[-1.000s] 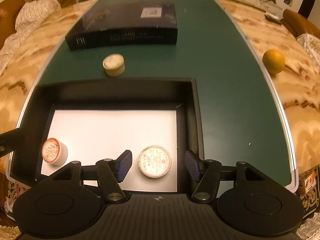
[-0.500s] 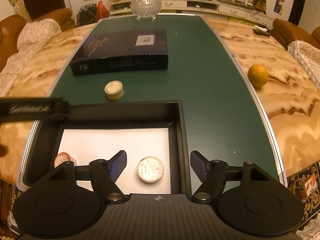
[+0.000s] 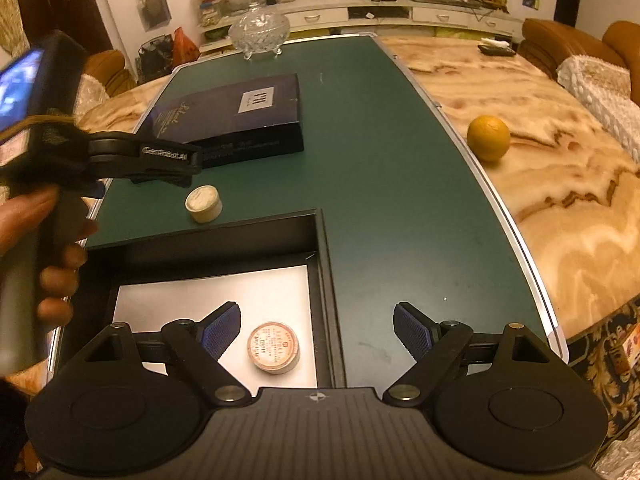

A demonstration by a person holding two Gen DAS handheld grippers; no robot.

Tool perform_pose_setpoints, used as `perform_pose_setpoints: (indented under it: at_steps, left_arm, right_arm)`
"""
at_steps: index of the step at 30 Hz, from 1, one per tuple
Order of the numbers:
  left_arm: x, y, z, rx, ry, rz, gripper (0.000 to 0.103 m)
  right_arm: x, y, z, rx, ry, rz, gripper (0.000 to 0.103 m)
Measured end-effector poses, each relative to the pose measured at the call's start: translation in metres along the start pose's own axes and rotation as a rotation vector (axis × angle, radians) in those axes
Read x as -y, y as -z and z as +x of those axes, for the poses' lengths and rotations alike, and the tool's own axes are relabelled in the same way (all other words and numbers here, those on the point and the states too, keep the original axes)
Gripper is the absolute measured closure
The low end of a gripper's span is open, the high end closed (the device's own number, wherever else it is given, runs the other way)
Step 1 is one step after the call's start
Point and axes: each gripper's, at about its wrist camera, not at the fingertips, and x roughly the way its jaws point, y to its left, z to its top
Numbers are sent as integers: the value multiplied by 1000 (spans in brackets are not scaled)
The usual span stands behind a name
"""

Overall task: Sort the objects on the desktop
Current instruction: 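Move the left gripper toward the last round tin beside the box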

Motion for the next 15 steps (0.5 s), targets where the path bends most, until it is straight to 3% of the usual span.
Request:
perform_pose_setpoints:
  at_steps: [9,15]
  left_arm:
    - [7,-1,43,-78,7,-34,0]
    - [9,-2,54,-79,-3,-45,4]
  right_arm:
    - [17,-1,7,-8,-16,47,16]
    - [21,0,9,-3,-24,66,16]
